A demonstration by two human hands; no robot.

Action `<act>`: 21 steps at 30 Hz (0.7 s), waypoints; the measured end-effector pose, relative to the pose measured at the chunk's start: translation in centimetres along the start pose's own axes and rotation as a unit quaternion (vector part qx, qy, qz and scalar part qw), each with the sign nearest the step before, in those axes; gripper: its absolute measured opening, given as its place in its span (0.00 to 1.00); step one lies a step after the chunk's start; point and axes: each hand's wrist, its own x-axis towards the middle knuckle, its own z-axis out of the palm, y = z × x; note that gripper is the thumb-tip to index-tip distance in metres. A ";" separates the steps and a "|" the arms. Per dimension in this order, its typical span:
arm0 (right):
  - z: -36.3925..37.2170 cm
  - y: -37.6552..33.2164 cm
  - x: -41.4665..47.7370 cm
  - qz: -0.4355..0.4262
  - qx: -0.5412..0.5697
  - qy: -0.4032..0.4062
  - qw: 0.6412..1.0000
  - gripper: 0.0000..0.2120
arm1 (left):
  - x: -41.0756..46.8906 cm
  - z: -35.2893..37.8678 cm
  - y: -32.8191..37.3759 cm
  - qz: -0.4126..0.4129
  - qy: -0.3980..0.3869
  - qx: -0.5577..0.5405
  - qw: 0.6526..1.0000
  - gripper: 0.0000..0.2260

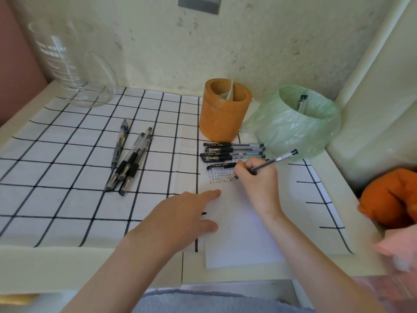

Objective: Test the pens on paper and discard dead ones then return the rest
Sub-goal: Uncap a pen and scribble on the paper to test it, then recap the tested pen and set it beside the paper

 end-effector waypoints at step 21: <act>-2.5 -4.7 -0.2 0.182 0.301 -0.101 0.930 0.12 | 0.4 -1.4 1.4 0.030 0.097 -0.187 0.977 0.21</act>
